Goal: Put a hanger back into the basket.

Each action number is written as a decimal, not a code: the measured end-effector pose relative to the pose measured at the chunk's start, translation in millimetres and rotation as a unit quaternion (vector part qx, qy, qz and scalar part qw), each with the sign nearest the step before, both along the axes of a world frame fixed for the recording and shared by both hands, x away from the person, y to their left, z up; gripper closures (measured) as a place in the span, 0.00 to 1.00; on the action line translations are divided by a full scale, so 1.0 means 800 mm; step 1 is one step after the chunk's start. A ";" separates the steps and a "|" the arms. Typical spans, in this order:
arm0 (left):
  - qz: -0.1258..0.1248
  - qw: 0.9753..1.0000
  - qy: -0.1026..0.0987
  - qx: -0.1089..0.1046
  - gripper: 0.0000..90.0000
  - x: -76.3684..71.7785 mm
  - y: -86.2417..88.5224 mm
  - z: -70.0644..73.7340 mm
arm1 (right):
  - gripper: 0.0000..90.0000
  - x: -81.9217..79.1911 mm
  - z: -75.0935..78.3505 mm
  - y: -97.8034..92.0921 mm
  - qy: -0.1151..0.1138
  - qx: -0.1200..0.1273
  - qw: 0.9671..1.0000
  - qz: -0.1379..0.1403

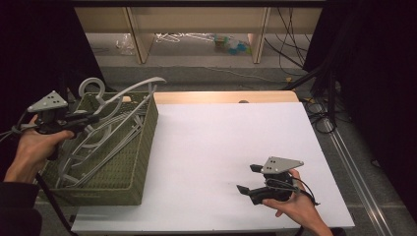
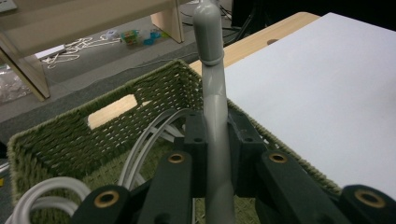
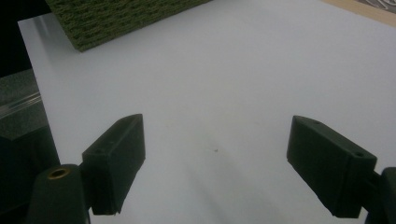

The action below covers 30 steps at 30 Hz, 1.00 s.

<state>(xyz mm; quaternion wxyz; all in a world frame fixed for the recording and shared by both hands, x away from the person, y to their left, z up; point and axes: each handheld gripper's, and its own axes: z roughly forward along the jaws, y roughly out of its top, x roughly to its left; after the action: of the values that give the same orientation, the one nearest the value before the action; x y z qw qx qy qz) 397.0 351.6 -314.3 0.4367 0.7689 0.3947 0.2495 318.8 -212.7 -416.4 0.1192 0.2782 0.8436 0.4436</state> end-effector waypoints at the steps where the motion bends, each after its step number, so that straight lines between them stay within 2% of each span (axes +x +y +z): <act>1: 0.001 1.000 0.001 0.001 0.88 0.000 0.003 -0.002 | 0.22 0.000 0.000 0.000 -0.002 0.001 1.000 0.001; 8: 0.012 1.000 0.004 0.018 0.88 0.002 0.022 -0.011 | 0.22 0.000 -0.002 0.000 -0.001 -0.002 1.000 0.004; 11: 0.022 1.000 0.005 0.015 0.88 0.001 0.032 -0.014 | 0.23 0.001 -0.002 0.000 0.000 -0.003 1.000 0.007; 18: 0.022 1.000 0.011 0.008 0.88 -0.004 0.045 -0.029 | 0.23 0.002 -0.005 0.000 0.002 -0.007 1.000 0.004; 24: 0.029 0.999 0.026 0.008 0.88 -0.013 0.061 -0.044 | 0.23 0.003 -0.007 -0.001 0.003 -0.011 1.000 0.003; 27: 0.028 0.999 0.029 -0.003 0.88 -0.011 0.061 -0.053 | 0.23 0.004 -0.007 -0.001 0.003 -0.012 1.000 0.002; 30: 0.022 0.999 0.036 0.006 0.88 -0.008 0.055 -0.055 | 0.24 0.003 -0.006 -0.001 0.003 -0.011 1.000 0.002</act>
<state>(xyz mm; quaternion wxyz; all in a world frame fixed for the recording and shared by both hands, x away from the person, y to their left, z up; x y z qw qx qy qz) 390.3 395.6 -358.4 0.4119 0.7710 0.4260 0.2333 321.0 -213.2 -421.5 0.1186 0.2766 0.8495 0.4333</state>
